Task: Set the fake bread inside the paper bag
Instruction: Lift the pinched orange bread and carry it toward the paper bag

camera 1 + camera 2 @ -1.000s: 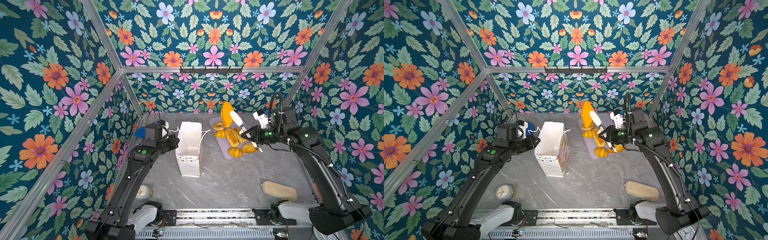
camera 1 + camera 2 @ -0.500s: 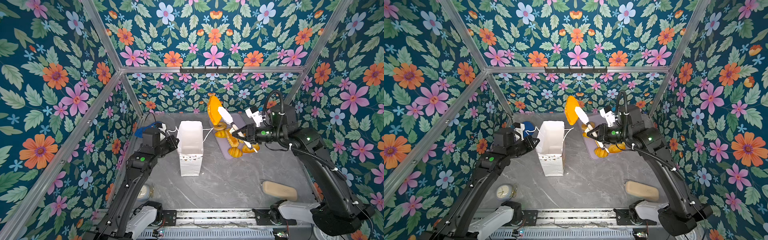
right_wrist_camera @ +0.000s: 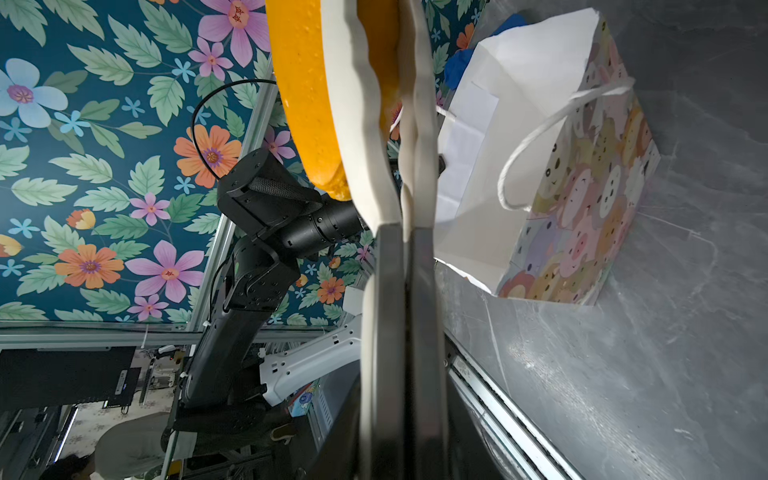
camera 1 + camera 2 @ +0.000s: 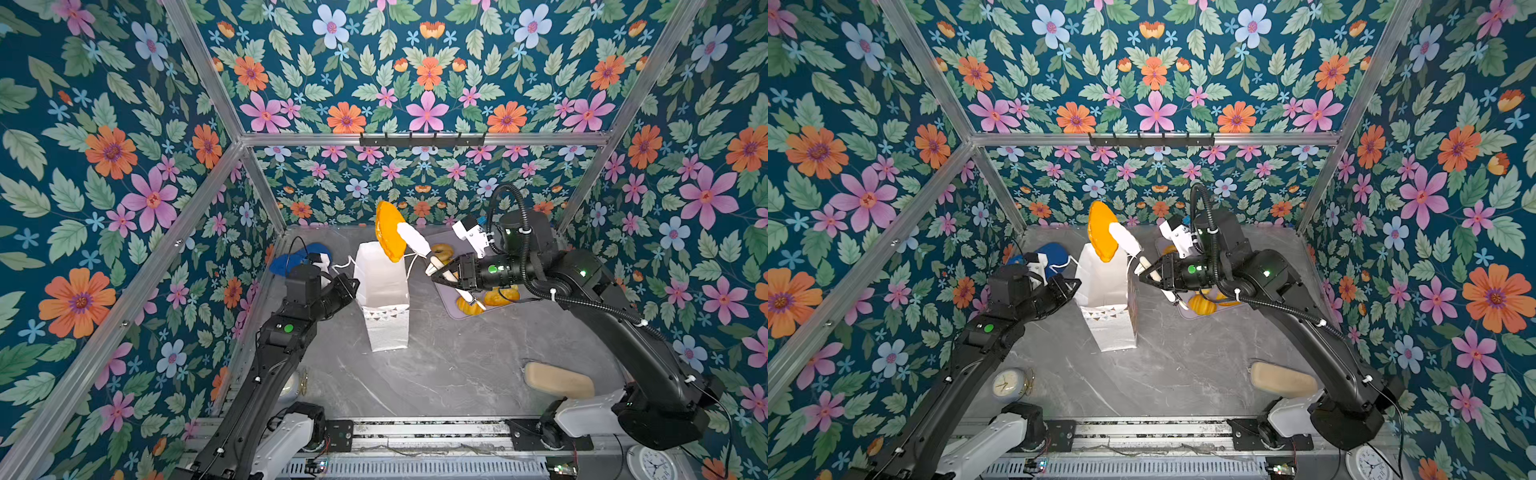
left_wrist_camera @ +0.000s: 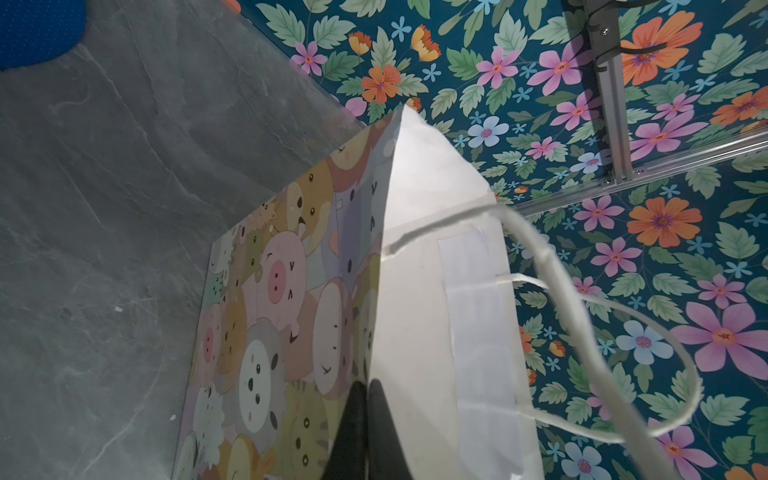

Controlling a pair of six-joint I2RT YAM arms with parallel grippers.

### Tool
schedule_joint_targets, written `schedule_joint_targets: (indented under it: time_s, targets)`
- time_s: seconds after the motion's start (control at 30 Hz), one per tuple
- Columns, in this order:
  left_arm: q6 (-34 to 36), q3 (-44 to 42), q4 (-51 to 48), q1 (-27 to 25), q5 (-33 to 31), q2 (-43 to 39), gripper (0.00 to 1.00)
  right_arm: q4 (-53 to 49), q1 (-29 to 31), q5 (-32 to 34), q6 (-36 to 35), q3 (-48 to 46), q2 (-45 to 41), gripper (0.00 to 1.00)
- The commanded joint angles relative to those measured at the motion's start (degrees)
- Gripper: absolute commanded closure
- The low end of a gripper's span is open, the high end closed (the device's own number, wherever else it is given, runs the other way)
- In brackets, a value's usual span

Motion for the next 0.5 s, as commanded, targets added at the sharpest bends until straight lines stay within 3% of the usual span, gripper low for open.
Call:
schedule_joint_targets:
  time_s: [0.0,0.2,0.47]
  targets:
    - [-1.48,-0.35,3.20,0.06,-0.02,-0.04,0.99,2.81,1.07,1.64,0.45,0.13,0.57,0.88]
    - [-1.41,-0.53,3.32,0.04,0.03,-0.21,0.91,2.23,1.98,2.81,0.15,-1.21,1.92,0.88]
    - [-1.35,-0.53,3.60,0.09,0.65,0.23,0.89,-1.98,4.18,7.73,-2.30,-1.21,4.79,0.88]
